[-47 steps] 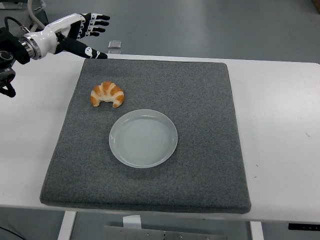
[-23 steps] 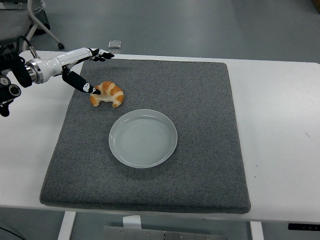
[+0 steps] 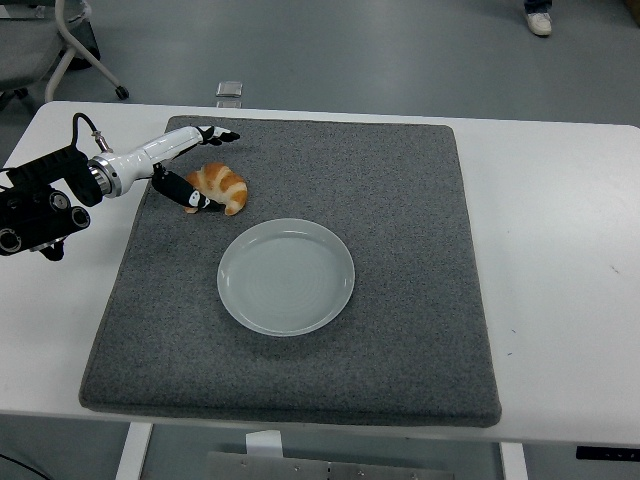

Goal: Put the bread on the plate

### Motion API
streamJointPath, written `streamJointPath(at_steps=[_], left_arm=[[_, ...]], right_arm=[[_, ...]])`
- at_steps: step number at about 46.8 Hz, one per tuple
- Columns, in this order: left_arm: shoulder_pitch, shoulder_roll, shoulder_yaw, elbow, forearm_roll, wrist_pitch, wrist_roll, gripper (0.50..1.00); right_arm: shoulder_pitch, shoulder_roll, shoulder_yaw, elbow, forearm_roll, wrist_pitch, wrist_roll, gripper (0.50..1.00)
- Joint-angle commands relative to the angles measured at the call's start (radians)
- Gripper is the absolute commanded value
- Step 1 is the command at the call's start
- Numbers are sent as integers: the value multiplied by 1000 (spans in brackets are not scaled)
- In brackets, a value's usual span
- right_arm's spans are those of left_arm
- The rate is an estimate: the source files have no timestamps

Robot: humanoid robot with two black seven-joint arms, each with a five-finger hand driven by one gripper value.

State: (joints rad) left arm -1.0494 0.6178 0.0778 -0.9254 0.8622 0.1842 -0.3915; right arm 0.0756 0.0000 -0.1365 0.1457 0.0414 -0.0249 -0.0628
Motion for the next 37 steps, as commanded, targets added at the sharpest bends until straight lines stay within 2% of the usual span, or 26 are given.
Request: streamJointPath(at_steps=[1, 11, 26, 34, 37], left_arm=[[2, -12, 0, 25, 0, 0, -1, 990], [20, -58, 0, 89, 0, 0, -17, 990], [40, -95, 0, 114, -3, 0, -17, 988], [48, -95, -4, 119, -9, 1, -18, 973], [49, -95, -4, 119, -15, 3, -21, 947]], right_arm=[[0, 0, 0, 0, 0, 0, 0, 930], [1, 0, 2, 0, 0, -1, 0, 930], [0, 0, 0, -2, 2, -1, 0, 930], [0, 0, 0, -2, 2, -1, 0, 930], [0, 0, 0, -2, 2, -1, 0, 930]])
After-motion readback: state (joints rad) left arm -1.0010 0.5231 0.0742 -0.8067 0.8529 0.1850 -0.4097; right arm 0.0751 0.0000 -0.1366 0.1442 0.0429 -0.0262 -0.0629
